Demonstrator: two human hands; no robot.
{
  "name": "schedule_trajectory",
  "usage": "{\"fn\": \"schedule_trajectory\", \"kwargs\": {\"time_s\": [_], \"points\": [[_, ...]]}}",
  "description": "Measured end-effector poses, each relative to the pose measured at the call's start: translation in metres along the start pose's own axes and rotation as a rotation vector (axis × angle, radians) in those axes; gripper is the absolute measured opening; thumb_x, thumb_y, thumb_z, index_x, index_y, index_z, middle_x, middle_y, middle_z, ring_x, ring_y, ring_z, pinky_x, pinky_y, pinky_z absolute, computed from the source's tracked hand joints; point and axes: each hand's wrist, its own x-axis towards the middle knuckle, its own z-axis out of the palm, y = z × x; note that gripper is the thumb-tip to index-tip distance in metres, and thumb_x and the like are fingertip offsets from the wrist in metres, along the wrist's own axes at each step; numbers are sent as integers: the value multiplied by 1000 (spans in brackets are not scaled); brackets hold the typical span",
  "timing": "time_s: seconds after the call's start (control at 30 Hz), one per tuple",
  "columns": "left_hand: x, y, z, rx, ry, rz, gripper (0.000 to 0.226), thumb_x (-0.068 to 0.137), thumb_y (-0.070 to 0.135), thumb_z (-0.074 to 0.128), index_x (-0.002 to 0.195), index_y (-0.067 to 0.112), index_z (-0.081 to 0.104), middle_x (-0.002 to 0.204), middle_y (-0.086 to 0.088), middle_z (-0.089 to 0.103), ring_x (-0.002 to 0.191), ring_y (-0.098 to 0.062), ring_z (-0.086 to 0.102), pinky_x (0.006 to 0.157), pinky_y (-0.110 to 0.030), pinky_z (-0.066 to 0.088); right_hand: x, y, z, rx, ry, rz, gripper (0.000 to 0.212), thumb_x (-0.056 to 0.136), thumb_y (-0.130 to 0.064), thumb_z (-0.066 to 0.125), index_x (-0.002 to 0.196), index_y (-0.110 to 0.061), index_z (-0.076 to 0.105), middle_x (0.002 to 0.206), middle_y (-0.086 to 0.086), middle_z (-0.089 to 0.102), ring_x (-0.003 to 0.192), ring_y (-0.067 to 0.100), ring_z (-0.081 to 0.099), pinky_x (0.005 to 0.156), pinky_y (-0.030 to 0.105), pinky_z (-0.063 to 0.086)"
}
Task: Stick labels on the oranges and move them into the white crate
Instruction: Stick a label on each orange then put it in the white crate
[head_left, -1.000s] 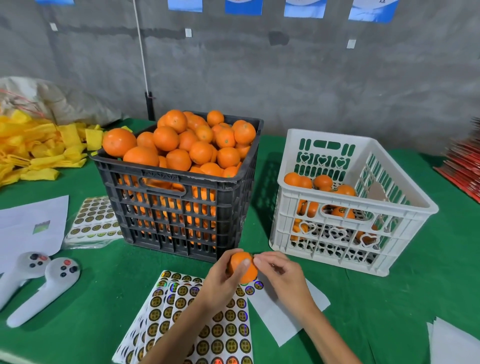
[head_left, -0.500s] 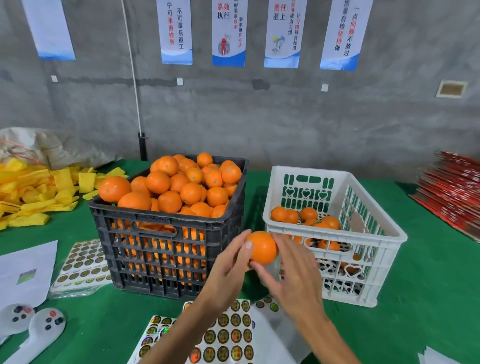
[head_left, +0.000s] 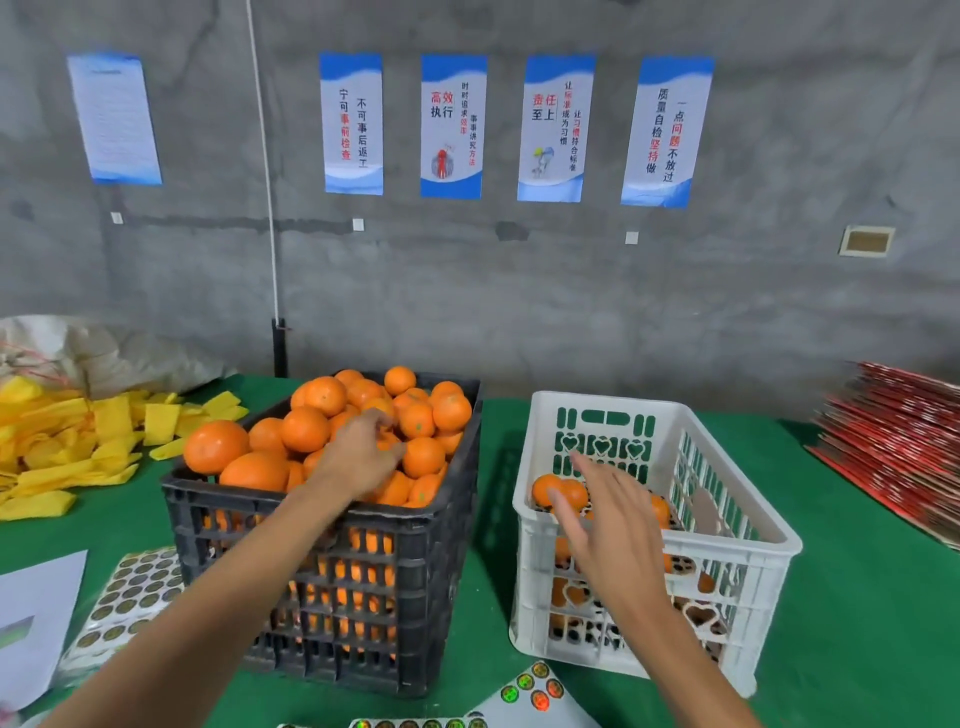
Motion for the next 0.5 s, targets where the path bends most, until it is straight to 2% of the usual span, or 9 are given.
{"fn": "schedule_trajectory", "kwargs": {"time_s": [0.1,0.23,0.37,0.47,0.5], "points": [[24,-17,-2,226,-197,-92,75,93,34,74,155,14,38,153,-17,44,135,-36,51,106,-44,47,-5,-9,11,76,24,-10,44,98,-34,67,138,-15,62,125,1,70,117,20,61,105,39,47],[44,-29,8,409,-311,-121,87,93,44,72,163,25,23,166,-14,19,140,-40,46,110,-47,45,-11,-16,26,123,8,-42,38,98,-32,66,134,-18,64,121,-4,69,114,18,62,102,36,46],[54,-39,15,399,-306,-79,74,95,41,71,157,30,34,159,-12,34,132,-39,53,104,-46,49,-17,-20,35,167,-8,-45,40,99,-37,57,133,-19,64,122,-6,68,115,16,60,101,31,44],[52,-39,13,316,-209,-41,67,92,37,75,151,28,43,147,-14,50,124,-35,59,99,-44,52,-20,-23,40,178,-38,-46,38,99,-33,62,135,-19,63,123,-5,67,116,17,60,101,32,45],[49,-33,10,233,-146,-20,66,91,37,76,149,26,46,137,-15,59,116,-32,65,94,-43,55,-20,-25,41,189,-42,-51,38,99,-32,62,136,-20,62,124,-6,66,117,17,59,102,34,46]]}}
